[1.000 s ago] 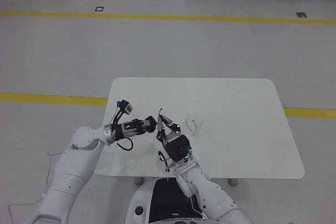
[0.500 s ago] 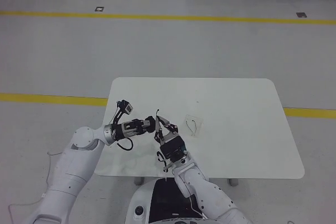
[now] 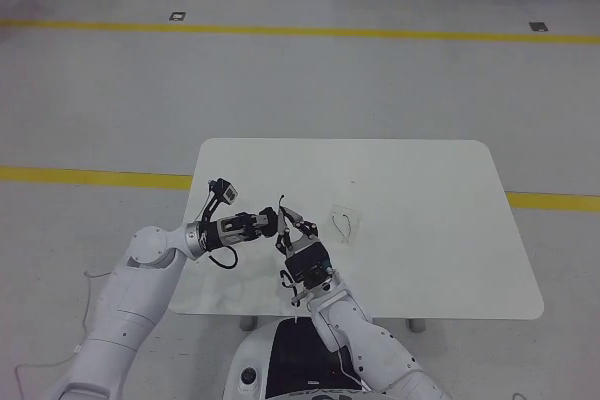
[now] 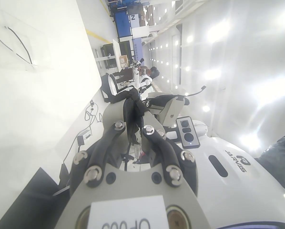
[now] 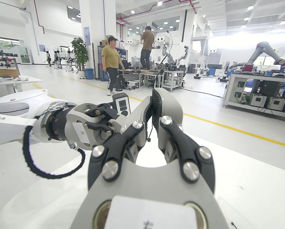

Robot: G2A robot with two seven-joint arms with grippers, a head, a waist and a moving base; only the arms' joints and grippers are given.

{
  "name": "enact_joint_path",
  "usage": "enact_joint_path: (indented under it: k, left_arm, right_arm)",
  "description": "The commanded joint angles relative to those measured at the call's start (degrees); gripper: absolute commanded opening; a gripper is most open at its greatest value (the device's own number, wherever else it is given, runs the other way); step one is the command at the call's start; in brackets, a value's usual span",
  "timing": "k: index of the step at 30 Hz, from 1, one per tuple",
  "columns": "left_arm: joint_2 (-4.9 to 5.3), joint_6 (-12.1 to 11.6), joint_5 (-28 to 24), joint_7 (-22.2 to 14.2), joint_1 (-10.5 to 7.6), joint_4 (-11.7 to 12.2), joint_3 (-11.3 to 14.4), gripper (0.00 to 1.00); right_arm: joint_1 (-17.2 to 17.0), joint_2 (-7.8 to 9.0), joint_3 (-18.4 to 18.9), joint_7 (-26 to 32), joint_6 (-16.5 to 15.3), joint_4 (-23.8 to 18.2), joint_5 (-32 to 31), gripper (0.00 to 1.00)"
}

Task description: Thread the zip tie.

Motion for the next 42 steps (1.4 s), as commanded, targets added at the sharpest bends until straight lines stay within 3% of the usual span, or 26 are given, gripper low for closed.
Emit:
enact_joint_path:
  k: [1,42]
  left_arm:
    - [0.0,0.0,0.0,0.0,0.0,0.0,0.0,0.0]
    - [0.0,0.0,0.0,0.0,0.0,0.0,0.0,0.0]
  right_arm:
    - [0.0,-0.01,0.0,0.0,0.1,0.1,0.0,0.0]
    - [0.3,-0.29,0.3,0.2,-0.2,0.8,0.1,0.0]
